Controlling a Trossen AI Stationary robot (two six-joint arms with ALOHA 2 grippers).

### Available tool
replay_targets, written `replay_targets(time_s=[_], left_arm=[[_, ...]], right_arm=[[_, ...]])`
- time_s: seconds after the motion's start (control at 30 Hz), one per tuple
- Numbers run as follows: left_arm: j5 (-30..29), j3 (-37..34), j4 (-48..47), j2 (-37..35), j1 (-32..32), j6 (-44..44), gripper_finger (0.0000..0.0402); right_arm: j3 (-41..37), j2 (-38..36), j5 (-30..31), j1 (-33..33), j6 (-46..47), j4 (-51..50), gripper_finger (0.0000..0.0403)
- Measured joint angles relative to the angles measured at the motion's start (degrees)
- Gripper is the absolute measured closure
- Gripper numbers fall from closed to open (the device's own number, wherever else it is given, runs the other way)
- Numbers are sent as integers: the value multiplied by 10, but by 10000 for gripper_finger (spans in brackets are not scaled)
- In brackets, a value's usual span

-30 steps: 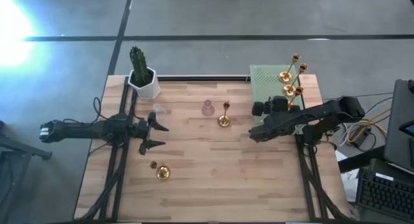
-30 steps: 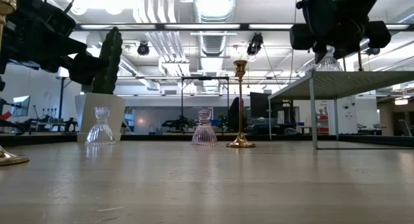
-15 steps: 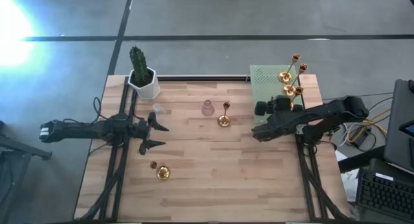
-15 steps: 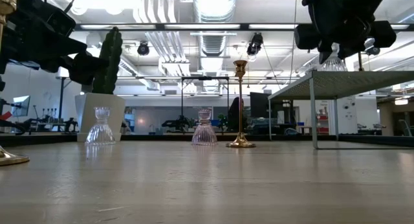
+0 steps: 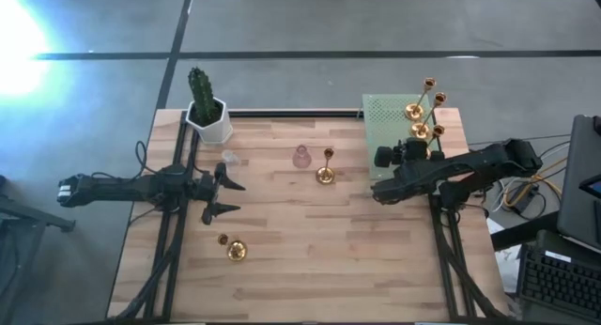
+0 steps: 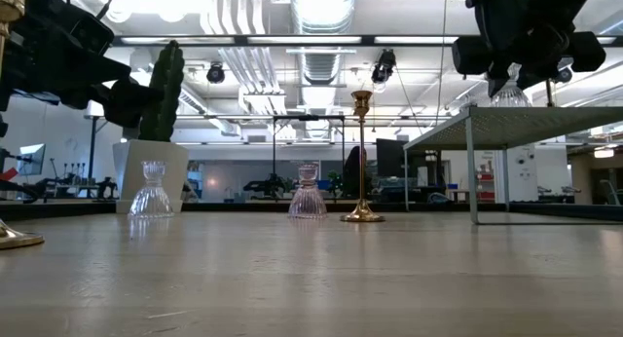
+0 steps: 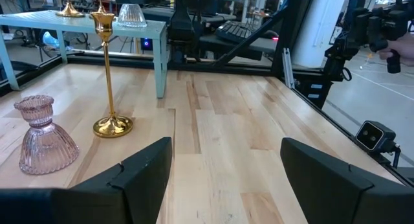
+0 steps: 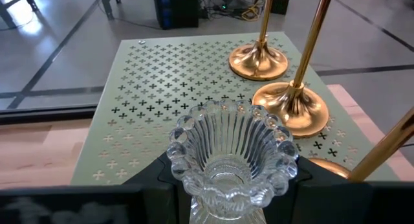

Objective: Pick & Place candle stick holders
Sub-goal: Put the bottom transparent glass candle holder on the shelf

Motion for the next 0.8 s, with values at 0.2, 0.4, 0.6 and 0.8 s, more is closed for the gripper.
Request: replay_targets(time_s=[0.2, 0.4, 0.6, 0.8], left_arm=[[0, 0, 0, 0, 0, 0, 108], [0, 0, 0, 0, 0, 0, 108], [0, 0, 0, 0, 0, 0, 108], [0, 0, 0, 0, 0, 0, 108]], right_arm=[[0, 0, 0, -2, -2, 0, 284], [0, 0, 0, -2, -4, 0, 280], [-1, 1, -18, -2, -7, 2, 215], [-1, 1, -24, -2, -19, 10, 177]])
